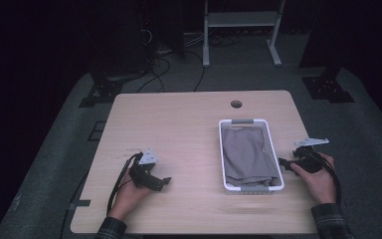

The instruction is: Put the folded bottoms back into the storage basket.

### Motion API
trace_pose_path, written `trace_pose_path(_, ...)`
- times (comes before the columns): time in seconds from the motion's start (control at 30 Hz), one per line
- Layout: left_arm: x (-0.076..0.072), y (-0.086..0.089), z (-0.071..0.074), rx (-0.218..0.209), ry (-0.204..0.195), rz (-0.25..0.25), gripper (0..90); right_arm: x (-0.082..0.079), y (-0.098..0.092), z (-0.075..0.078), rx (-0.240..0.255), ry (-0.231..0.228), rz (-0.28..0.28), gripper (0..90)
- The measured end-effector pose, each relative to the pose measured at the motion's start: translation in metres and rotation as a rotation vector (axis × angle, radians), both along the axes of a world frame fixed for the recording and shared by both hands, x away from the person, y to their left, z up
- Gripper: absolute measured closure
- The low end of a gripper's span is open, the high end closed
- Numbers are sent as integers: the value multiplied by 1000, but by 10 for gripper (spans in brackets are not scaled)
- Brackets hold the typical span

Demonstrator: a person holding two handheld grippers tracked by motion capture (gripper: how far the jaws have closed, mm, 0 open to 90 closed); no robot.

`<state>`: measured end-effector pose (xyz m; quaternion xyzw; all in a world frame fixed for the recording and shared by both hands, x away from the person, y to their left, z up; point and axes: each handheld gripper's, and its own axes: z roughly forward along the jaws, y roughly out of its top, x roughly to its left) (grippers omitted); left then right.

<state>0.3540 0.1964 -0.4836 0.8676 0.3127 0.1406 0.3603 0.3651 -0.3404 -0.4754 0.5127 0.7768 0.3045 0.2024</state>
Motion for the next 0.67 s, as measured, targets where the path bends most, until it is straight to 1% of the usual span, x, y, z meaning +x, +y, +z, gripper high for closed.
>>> trace_pose_path(0.03,0,0,0,0,0,0,0,0,0,-1,14,2,-1,289)
trace_pose_path(0.1,0,0,0,0,0,0,0,1,0,-2,21,-3,-4,281)
trace_pose_path(0.3,0,0,0,0,0,0,0,1,2,-9,37,-46,15,118)
trace_pose_path(0.33,0,0,0,0,0,0,0,1,2,-11,43,-62,17,110)
trace_pose_path(0.5,0,0,0,0,0,0,0,1,2,-11,42,-60,13,103)
trace_pose_path(0.53,0,0,0,0,0,0,0,1,3,-11,41,-58,1,92)
trace_pose_path(0.6,0,0,0,-1,0,0,0,1,3,-12,39,-49,-31,38)
trace_pose_path(0.63,0,0,0,0,1,-1,0,0,3,-12,33,-39,-68,4)
trace_pose_path(0.67,0,0,0,0,0,-2,0,-1,4,-12,32,-34,-92,0)
